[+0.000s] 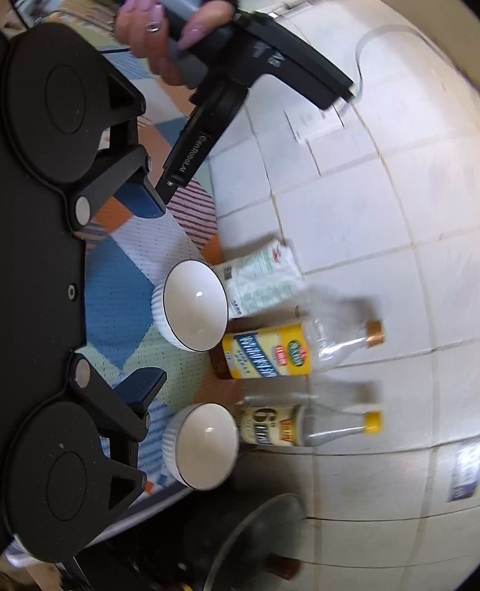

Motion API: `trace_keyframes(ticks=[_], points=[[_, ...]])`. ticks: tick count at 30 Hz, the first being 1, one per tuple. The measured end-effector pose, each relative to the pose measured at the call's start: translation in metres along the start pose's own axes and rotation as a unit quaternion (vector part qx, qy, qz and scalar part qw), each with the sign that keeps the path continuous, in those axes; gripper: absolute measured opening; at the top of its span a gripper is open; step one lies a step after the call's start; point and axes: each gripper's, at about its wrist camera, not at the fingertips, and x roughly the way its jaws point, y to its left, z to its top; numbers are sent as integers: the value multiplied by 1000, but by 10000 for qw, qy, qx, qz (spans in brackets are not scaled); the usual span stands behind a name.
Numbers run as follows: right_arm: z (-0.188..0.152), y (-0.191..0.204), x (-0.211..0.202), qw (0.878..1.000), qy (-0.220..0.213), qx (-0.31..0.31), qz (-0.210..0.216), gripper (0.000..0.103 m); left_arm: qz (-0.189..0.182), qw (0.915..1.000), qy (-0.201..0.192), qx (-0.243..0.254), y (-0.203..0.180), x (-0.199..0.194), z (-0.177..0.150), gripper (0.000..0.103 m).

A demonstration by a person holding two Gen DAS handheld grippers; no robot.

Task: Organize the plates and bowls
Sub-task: 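Move both grippers to the white bowl by the bottles and grip its rim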

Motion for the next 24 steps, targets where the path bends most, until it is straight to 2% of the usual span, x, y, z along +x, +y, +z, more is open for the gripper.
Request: trace_keyframes(ticks=[3, 7, 12, 16, 20, 23, 24], points=[[2, -7, 29, 9990, 219, 385, -87, 78, -69, 10000, -59, -13, 6, 16, 14, 44], [7, -18, 58, 9949, 462, 898, -68, 76, -286, 9991, -278, 146, 6, 31, 28, 48], [14, -40, 92, 9770, 867, 1950, 0, 72, -270, 9988, -287, 298, -2, 48, 43, 53], [16, -52, 108, 9642, 890, 2496, -46, 69, -255, 9991, -204, 261, -4, 68, 52, 54], [16, -63, 130, 9527, 1134, 2809, -262, 53, -293, 9994, -124, 146, -2, 86, 56, 54], [10, -73, 141, 9366, 1259, 3263, -219, 42, -366, 9992, -122, 111, -3, 94, 54, 50], [7, -76, 143, 9315, 1286, 3397, -209, 37, -387, 9991, -125, 95, -3, 96, 54, 46]])
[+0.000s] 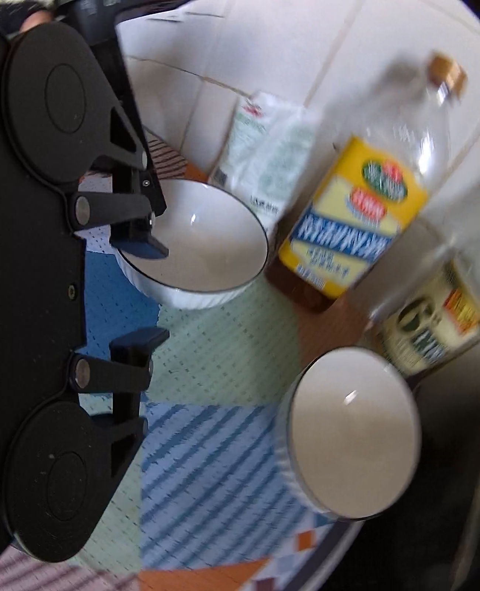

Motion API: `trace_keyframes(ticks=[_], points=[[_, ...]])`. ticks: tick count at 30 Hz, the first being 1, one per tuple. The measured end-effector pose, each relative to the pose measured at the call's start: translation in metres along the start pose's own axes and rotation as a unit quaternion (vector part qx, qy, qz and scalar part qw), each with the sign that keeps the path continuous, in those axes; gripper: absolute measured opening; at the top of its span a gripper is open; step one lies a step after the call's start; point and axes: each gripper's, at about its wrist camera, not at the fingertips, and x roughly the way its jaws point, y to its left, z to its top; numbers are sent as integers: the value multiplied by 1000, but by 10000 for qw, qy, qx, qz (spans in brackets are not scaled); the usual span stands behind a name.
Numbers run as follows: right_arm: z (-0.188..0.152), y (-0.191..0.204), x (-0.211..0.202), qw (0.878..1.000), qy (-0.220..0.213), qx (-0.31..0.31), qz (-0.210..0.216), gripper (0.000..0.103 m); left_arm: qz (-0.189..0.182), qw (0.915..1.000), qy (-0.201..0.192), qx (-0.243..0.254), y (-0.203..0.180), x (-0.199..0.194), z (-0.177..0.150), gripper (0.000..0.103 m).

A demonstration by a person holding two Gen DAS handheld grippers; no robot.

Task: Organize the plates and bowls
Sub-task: 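Move both grippers to the white bowl by the bottles and grip its rim, then carry the second bowl over the first bowl, lower it inside, open grippers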

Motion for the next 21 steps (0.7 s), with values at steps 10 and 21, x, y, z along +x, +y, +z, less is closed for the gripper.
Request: trace_keyframes(ticks=[10, 21], points=[[4, -9, 12, 9993, 190, 303, -76, 14, -523, 9974, -122, -489, 0, 4, -6, 8], [-4, -8, -26, 9994, 336, 38, -71, 12, -308, 9992, -225, -131, -31, -50, -30, 9]])
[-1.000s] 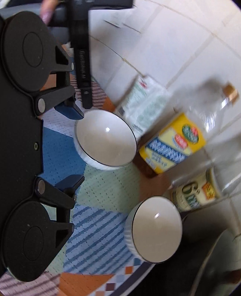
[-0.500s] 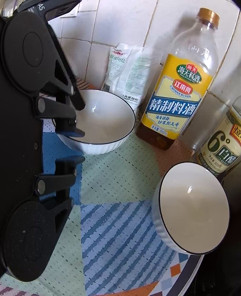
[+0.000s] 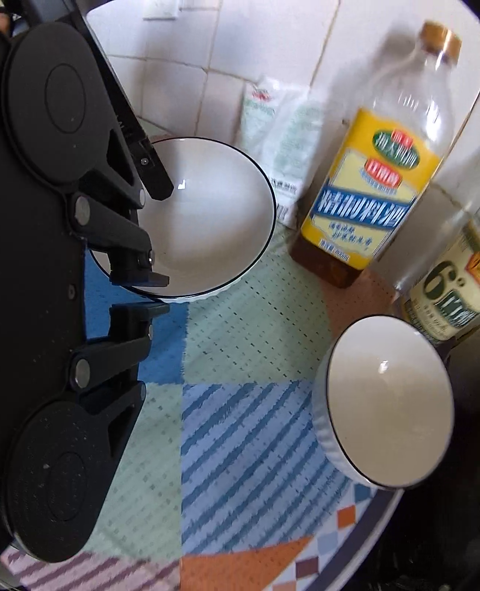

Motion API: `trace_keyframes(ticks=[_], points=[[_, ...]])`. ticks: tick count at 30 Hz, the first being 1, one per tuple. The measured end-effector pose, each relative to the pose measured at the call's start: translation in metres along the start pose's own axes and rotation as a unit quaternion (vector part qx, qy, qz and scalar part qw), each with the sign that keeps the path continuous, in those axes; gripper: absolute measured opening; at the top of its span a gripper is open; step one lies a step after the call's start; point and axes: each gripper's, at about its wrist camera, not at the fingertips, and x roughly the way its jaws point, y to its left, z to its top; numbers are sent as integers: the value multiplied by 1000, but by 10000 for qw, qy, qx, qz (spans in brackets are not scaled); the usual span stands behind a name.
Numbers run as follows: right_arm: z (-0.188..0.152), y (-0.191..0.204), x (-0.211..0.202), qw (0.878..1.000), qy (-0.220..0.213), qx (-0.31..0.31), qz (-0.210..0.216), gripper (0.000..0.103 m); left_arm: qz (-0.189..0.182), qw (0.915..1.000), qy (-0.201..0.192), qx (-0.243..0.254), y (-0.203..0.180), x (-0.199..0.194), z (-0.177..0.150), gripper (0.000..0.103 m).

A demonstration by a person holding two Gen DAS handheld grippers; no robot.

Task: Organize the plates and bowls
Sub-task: 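Carry the second bowl over the first bowl, lower it inside, open grippers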

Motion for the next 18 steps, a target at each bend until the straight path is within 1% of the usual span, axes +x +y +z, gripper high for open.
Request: trace_keyframes(ticks=[3, 5, 7, 9, 11, 14, 18], points=[[-3, -6, -25, 9997, -42, -1, 220, 13, -19, 10000, 54, -29, -11, -17, -6, 8], [-8, -8, -45, 9992, -142, -161, 340, 15, 5, 9999, 140, -56, -21, -29, -12, 9], [-14, -10, -65, 9978, -275, -402, 454, 16, 70, 9999, 72, 77, -37, -43, -19, 8], [-19, -14, -82, 9965, -360, -581, 482, 17, 150, 9997, 62, 183, -51, -54, -26, 9], [-24, -20, -96, 9955, -432, -617, 577, 17, 206, 9995, 94, 238, -59, -63, -34, 9], [-32, -26, -113, 9938, -451, -792, 635, 17, 181, 9994, 216, 202, -65, -75, -47, 9], [-50, -36, -132, 9913, -464, -1060, 625, 18, 188, 9990, 381, 159, -71, -81, -67, 10]])
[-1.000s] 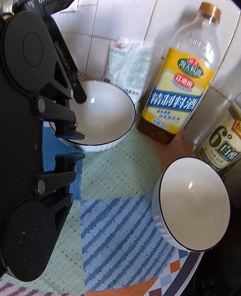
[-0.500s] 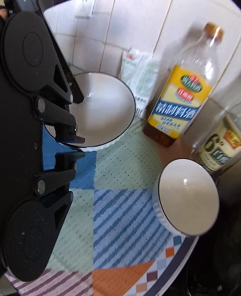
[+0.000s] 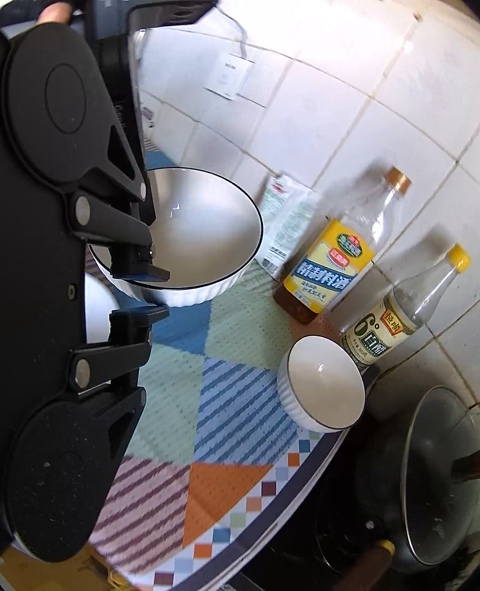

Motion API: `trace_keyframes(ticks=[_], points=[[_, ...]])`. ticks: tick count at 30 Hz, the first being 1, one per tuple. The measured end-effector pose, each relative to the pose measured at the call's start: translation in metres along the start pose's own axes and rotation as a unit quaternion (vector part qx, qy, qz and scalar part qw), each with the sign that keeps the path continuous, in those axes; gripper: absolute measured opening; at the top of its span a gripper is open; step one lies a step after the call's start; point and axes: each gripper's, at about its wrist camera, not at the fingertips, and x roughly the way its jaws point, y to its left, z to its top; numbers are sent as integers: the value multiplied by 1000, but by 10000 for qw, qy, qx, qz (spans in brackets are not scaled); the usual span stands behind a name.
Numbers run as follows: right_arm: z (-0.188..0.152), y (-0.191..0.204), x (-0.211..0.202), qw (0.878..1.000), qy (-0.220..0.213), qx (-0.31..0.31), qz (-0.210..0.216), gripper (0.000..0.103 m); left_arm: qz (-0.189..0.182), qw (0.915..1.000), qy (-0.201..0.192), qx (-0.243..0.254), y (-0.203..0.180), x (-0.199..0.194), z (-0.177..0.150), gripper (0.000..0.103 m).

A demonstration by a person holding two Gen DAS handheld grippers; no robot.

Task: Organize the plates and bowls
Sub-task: 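Carry the second bowl over the first bowl, lower it inside, open grippers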

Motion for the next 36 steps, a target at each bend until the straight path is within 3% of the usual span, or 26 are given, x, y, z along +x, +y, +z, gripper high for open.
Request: trace_keyframes(ticks=[11, 24, 28, 31, 36], points=[[-47, -11, -6, 9964, 159, -784, -296, 18, -73, 9964, 701, -469, -6, 27, -51, 11], [-64, -3, -2, 9816, 91, -1785, -677, 17, -114, 9903, 1210, -673, -14, 42, -65, 17], [-70, 2, 1, 9722, 72, -2190, -822, 17, -54, 9908, 1183, -656, -17, 44, -65, 22], [-73, 8, 6, 9621, 72, -2549, -966, 17, -104, 9898, 1260, -661, -19, 46, -63, 36], [-84, 18, 13, 9349, 56, -3306, -1288, 17, 45, 9897, 1291, -611, -23, 49, -64, 38]])
